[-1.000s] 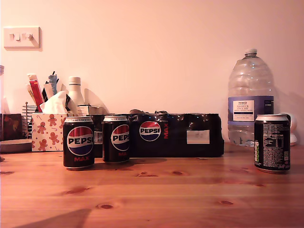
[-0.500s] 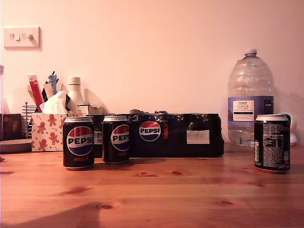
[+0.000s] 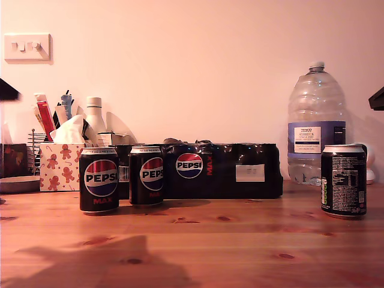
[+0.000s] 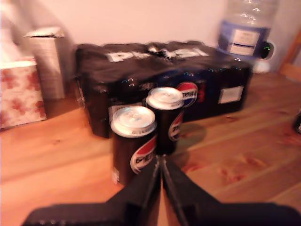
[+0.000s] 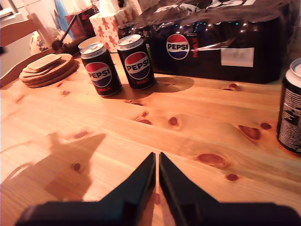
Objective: Stack up the Pepsi cans on top of each other
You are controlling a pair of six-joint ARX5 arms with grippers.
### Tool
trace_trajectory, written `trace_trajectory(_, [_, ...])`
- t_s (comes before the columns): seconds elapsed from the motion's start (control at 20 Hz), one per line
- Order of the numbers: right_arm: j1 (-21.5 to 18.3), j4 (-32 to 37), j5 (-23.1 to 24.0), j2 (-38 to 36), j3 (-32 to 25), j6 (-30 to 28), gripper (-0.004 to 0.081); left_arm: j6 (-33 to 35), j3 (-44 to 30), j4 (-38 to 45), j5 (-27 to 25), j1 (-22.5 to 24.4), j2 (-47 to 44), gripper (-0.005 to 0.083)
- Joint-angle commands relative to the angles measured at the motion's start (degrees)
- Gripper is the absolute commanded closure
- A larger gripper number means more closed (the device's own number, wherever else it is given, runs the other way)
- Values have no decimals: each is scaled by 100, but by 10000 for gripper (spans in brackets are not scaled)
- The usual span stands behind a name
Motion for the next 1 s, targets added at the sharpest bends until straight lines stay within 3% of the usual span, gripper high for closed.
trace_trajectory(0.0, [76,50,-61,46,33,4,782,57,216,391,151,44,529,795])
trace_trajectory(0.35, [146,48,-127,46,33,2,782,332,1172,1851,1316,726,2811,795])
trace_trajectory(0.5, [146,48,-125,46,33,0,782,476,1729,2096,1768,944,3644,795])
trace_trajectory(0.95, [149,48,-138,46,33,-9,782,1121,3357,2050,1919,981,5617,795])
